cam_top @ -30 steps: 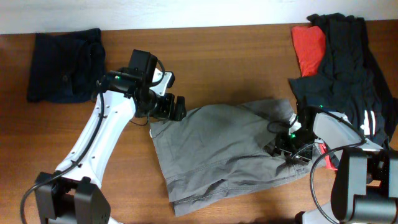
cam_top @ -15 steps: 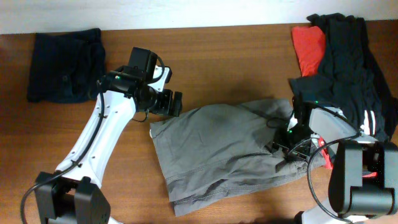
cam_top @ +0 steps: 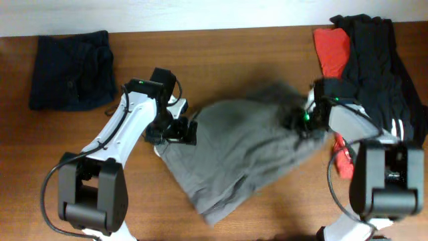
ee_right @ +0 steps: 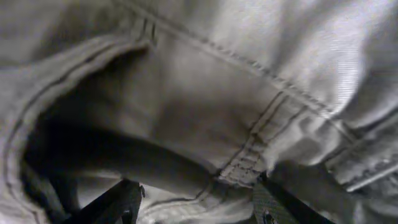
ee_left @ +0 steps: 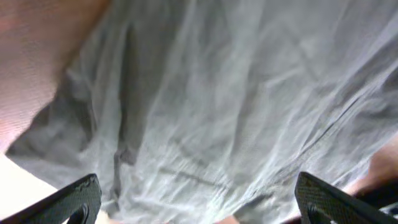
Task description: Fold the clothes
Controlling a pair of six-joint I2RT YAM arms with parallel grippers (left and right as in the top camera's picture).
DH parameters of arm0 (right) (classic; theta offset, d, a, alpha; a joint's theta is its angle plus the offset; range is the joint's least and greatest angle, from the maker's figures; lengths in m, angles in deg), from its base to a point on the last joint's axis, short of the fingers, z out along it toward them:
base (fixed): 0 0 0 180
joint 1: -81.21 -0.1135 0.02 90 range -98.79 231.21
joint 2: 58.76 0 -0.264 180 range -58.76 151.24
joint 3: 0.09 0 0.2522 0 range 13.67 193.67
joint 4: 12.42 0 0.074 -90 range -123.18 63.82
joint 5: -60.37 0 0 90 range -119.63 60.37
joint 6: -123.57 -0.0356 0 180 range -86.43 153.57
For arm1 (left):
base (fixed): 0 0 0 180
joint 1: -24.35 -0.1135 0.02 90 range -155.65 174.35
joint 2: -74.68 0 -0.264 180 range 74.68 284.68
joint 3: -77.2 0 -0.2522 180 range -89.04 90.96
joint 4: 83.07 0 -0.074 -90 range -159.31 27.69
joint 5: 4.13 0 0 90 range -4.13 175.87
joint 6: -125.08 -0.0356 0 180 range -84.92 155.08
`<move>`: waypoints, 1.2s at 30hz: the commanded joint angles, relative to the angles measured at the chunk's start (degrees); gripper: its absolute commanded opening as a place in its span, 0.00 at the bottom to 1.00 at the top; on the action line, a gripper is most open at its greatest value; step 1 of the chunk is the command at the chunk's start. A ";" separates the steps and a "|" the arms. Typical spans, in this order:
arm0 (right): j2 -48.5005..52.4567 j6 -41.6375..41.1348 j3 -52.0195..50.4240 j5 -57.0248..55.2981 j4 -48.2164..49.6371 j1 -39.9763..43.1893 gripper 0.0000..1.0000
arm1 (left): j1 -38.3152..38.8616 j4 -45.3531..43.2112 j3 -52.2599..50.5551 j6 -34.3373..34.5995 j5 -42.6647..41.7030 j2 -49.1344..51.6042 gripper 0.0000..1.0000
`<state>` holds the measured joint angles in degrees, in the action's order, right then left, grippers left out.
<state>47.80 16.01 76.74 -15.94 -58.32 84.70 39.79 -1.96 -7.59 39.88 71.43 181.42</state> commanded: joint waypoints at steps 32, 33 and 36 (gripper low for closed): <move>1.77 15.67 37.73 3.48 -33.77 -1.01 0.92 | 0.55 -2.12 -11.52 4.79 -5.73 0.31 0.99; 1.79 15.67 37.73 3.50 -33.92 -1.01 0.92 | 0.66 -3.15 -12.48 5.05 -5.73 0.31 0.99; 1.79 15.65 37.73 3.50 -33.90 -1.01 0.92 | 0.66 -7.26 -14.88 5.22 -5.64 0.31 0.99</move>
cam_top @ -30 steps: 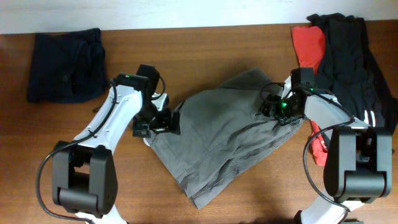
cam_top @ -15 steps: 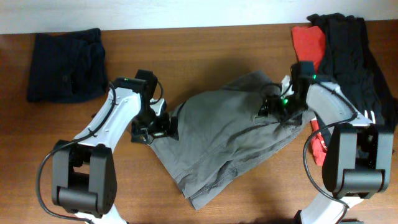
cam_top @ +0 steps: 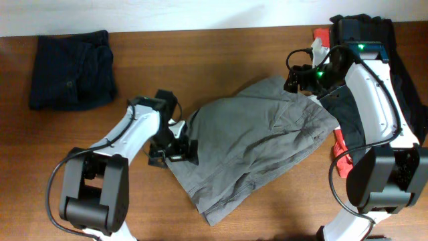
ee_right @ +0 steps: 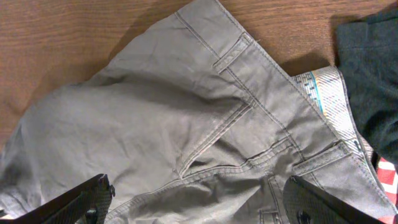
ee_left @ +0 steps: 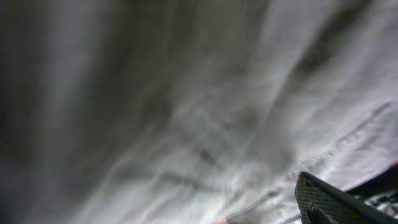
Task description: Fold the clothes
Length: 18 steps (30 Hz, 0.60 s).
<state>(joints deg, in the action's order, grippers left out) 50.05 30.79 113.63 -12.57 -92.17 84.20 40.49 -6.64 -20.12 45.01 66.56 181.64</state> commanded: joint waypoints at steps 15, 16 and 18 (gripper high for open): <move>-0.46 0.85 0.83 0.15 -0.02 -0.50 0.92 | -1.03 -28.15 -6.10 0.72 25.14 2.47 0.99; -0.46 0.87 0.83 0.13 -0.04 -0.50 0.92 | -1.40 -30.01 -6.10 0.70 26.16 2.78 0.99; -0.46 0.85 0.83 0.13 -0.02 -0.50 0.92 | -2.34 -34.07 -6.10 0.72 26.64 3.30 0.99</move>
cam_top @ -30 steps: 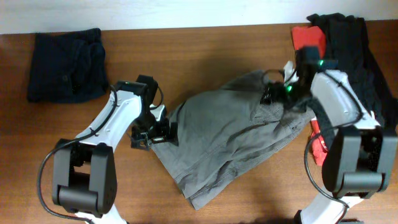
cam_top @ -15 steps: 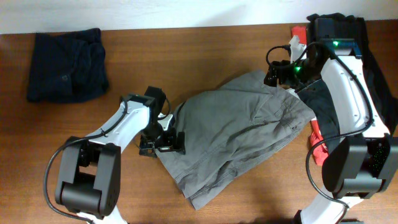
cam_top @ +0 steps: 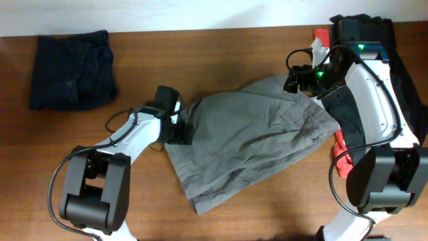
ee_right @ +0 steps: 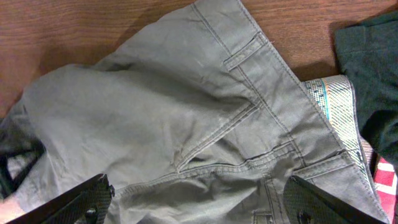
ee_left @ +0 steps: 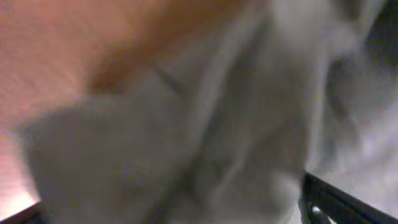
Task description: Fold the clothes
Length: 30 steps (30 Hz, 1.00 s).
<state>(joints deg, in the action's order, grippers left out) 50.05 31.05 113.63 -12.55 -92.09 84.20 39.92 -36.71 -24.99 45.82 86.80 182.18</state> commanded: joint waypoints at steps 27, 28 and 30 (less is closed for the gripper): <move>-0.46 0.59 0.83 0.13 0.09 -0.50 0.92 | -2.97 4.55 -1.25 -0.09 -12.11 5.11 0.34; -0.46 0.59 0.83 0.11 0.07 -0.50 0.92 | -2.97 3.93 -1.25 -0.11 -12.09 5.57 0.29; -0.46 0.61 0.83 0.11 -0.09 -0.50 0.92 | -2.97 3.37 -1.25 -0.11 -12.00 6.29 0.21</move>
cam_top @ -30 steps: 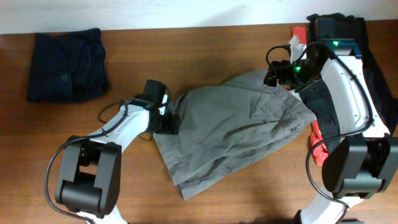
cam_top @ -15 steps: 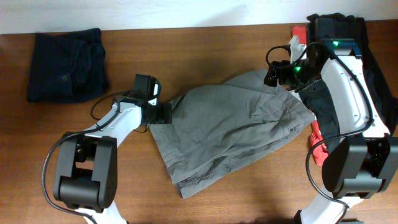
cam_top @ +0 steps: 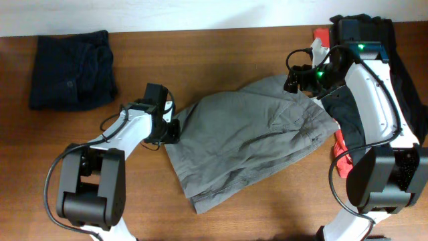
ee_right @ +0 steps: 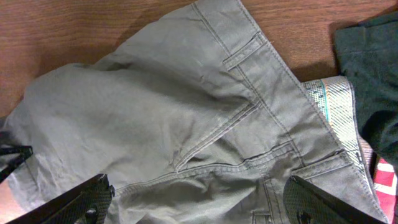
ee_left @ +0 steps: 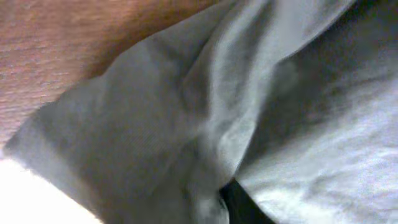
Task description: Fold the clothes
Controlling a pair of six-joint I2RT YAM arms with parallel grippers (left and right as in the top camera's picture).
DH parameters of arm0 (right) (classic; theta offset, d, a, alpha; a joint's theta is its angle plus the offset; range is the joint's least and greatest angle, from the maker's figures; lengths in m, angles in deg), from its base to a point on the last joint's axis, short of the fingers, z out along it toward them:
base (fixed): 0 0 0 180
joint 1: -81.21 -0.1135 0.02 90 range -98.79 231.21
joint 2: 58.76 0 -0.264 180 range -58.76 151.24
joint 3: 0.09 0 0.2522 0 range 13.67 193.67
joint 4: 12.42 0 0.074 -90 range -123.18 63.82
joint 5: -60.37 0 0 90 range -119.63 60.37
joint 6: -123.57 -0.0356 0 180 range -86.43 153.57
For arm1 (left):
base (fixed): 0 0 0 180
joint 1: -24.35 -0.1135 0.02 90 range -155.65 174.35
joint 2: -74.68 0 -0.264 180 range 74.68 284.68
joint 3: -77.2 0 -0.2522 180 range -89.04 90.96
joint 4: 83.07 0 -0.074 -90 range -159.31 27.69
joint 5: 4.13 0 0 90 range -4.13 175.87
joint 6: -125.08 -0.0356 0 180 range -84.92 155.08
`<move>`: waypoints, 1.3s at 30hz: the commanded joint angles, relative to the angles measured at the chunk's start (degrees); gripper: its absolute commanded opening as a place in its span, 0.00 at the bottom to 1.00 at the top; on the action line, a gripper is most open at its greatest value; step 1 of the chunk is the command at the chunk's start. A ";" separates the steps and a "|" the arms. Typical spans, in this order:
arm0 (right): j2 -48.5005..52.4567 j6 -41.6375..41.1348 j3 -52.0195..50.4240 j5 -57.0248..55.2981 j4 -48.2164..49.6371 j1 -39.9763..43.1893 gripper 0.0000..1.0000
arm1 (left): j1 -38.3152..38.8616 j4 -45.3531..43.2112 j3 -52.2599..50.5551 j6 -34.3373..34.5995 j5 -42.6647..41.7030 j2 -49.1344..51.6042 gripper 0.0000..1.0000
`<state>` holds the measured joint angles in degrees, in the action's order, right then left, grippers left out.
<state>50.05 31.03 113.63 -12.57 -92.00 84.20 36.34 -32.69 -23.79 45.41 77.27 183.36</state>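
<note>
Grey shorts (cam_top: 247,144) lie spread at the table's middle, waistband to the upper right. My left gripper (cam_top: 170,129) sits low at their left edge. In the left wrist view the grey cloth (ee_left: 155,124) fills the frame, bunched against one dark finger (ee_left: 239,205), and the left gripper (ee_left: 227,200) is shut on it. My right gripper (cam_top: 295,79) hangs above the shorts' upper right corner. It stands open (ee_right: 198,199), well above the grey shorts (ee_right: 186,112), with nothing between its fingers.
A folded dark navy garment (cam_top: 72,70) lies at the back left. A pile of black and red clothes (cam_top: 371,53) lies at the right edge under the right arm. The wooden table (cam_top: 234,53) shows bare behind the shorts.
My left gripper has moved a little to the left along the shorts' left edge and is now shut on the cloth. The edge lies slightly further left. The right arm has not moved.
First both grippers were low at the shorts, the left open at their left edge, the right pressed into the cloth at the right. Then the right gripper stood raised and open over the waistband. The left stayed at the left edge, shifted along it, and now grips it.
</note>
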 commanded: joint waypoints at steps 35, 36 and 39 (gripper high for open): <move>3.67 0.68 0.66 -1.20 4.35 -0.98 0.93 | -10.14 -22.82 9.11 -7.17 4.52 1.66 0.99; 4.09 0.94 0.66 -1.18 4.39 -0.98 0.93 | -10.25 -18.43 10.82 -7.17 2.38 0.72 0.99; 6.49 2.80 0.66 -1.16 4.31 -0.98 0.93 | -10.34 -7.65 15.37 -7.19 -4.63 -0.42 0.99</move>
<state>53.53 31.53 113.63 -12.86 -87.67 83.72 26.20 -45.83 -13.78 39.14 80.22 187.06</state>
